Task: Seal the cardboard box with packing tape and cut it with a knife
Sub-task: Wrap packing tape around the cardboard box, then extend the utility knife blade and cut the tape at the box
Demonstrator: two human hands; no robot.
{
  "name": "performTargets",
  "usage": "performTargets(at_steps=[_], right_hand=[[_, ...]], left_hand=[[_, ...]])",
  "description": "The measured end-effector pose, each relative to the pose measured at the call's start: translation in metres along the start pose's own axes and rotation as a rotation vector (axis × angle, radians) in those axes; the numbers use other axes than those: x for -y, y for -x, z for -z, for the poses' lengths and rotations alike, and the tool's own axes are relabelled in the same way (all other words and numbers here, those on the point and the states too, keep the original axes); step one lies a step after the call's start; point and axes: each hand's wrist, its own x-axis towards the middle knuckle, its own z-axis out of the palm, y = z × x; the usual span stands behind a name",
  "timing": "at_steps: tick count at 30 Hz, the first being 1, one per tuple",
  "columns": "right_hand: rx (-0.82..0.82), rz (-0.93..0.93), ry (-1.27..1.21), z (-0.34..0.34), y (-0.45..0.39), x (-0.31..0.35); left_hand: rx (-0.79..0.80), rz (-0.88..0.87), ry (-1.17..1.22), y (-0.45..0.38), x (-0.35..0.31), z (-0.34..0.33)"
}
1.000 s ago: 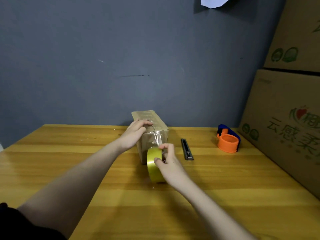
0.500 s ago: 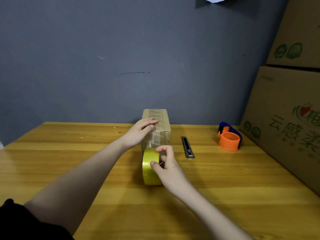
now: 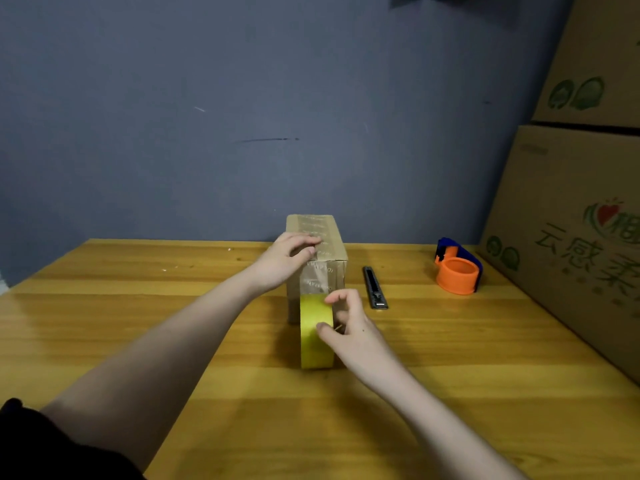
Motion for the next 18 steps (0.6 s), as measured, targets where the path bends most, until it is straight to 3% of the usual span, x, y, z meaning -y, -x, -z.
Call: performTargets(at_steps=[9,18], right_hand=[[0.011,-0.028,-0.009,0.007,-0.005,-0.007],[-0.006,-0.186,-0.053,0.044,-0.028,-0.023]], left_hand=[[0.044,0.125,0.156,0.006,-0.015,0.008],[-0.135,0.124,0.112,-0.001,-0.030,0.010]])
